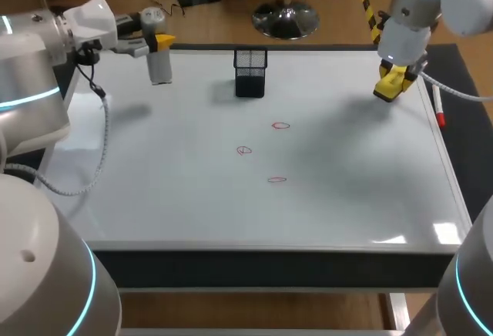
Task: Pick up the inspection probe, press it on each red-marked spot on the whiteboard one by one, put down the probe, pick up the eraser, and wipe off all the red marks.
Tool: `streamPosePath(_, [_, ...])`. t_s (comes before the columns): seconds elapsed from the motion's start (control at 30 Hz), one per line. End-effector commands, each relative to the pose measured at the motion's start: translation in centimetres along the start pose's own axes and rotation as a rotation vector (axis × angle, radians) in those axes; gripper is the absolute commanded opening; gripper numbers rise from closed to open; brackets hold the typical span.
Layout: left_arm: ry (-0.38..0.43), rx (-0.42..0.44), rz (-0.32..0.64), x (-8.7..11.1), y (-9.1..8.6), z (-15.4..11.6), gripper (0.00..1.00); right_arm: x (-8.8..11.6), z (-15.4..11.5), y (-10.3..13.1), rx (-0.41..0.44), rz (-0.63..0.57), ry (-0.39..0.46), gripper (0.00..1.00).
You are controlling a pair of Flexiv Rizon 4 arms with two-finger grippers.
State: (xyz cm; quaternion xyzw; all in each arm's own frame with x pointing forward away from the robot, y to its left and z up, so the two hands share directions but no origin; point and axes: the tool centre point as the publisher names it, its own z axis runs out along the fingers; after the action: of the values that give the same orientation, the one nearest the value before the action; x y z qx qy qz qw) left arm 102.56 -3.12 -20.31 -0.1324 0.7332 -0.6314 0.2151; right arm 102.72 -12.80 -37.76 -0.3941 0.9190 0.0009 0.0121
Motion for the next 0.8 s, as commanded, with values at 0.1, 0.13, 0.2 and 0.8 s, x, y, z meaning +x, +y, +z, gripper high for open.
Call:
streamPosePath(0.1, [0.024, 0.024, 0.005, 3.5, -0.7, 0.6, 0.0, 0.1, -0.1, 0.0, 0.002, -0.002, 0.002, 0.0])
streamPosePath(0.13, [0.031, 0.029, 0.004, 4.0, -0.8, 0.8, 0.0, 0.1, -0.1, 0.0, 0.002, -0.002, 0.002, 0.0])
streamPosePath(0.2, [0.05, 0.031, 0.008, 5.3, -1.0, 1.5, 0.0, 0.1, -0.1, 0.0, 0.002, -0.002, 0.002, 0.0])
streamPosePath(0.8, [0.216, 0.095, 0.008, 14.9, -2.0, 4.8, 0.0, 0.1, -0.1, 0.0, 0.002, -0.002, 0.002, 0.0])
